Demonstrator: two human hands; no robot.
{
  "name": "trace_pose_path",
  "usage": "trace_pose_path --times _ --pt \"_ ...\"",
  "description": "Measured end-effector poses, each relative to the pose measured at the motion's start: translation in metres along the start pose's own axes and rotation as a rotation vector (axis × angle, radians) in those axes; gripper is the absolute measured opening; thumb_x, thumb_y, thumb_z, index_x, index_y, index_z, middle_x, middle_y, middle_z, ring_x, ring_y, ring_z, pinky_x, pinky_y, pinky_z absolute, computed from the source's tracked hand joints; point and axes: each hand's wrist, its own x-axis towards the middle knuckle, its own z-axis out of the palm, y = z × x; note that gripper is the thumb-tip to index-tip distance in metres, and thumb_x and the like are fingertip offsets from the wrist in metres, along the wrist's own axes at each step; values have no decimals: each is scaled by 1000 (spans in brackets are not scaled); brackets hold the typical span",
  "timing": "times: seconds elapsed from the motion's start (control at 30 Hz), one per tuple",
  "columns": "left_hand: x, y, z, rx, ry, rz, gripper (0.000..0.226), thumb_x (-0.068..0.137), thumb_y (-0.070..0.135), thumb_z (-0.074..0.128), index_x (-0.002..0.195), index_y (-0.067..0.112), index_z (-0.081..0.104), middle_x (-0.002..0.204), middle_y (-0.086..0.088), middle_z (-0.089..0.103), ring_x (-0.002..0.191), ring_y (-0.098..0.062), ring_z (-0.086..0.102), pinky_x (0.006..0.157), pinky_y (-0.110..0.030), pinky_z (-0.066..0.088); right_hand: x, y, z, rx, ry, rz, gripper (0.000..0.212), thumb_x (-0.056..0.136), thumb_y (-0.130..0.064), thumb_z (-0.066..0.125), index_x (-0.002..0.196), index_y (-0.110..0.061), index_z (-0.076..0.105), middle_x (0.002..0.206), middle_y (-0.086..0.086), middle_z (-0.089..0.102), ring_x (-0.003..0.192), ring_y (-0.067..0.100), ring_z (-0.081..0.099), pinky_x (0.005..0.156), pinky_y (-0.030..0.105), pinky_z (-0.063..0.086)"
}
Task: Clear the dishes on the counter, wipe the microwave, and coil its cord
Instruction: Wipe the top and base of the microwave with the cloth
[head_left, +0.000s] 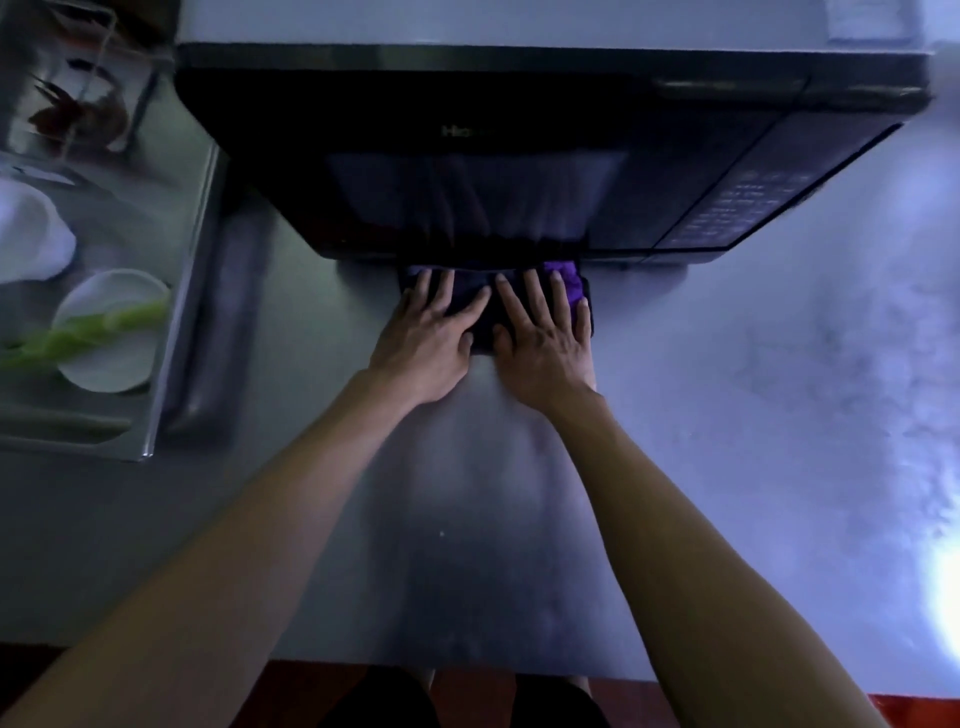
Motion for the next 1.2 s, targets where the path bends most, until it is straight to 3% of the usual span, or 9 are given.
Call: trace_pose_path --times 0.23,0.6,0.8,1.03,1.2 --pt "29 84 19 18 20 6 62 100 28 43 156 35 17 165 -14 9 150 -38 3 119 -53 17 -11 84 -25 6 18 50 60 102 -46 31 156 -47 5 168 -10 -2 154 20 -10 124 49 -5" --pt "43 161 35 2 1 50 61 102 29 42 156 36 16 166 -12 2 151 -36 -2 122 -52 14 -35 158 -47 -29 -40 80 59 103 -45 24 156 -45 -3 167 -5 -11 153 24 -16 123 52 -6" --pt "-5 145 37 -26 -33 68 59 102 30 43 156 39 19 166 -10 0 153 -31 -4 123 -47 14 -72 129 -28 -15 -31 75 61 103 -42 27 157 -41 0 168 -1 -11 153 29 -14 122 56 -2" --pt "-80 99 33 -59 -9 15 58 94 33 59 148 38 38 159 -4 18 146 -25 19 105 -43 44 -128 66 7 -38 -31 33 59 104 -44 32 158 -39 8 168 1 -3 154 31 -6 121 57 4" --pt "-151 74 42 -50 -19 12 59 91 34 64 147 32 42 156 -6 25 143 -27 24 102 -42 45 -177 24 30 -72 -51 -3 60 102 -47 38 157 -38 13 167 2 2 153 33 1 121 57 10"
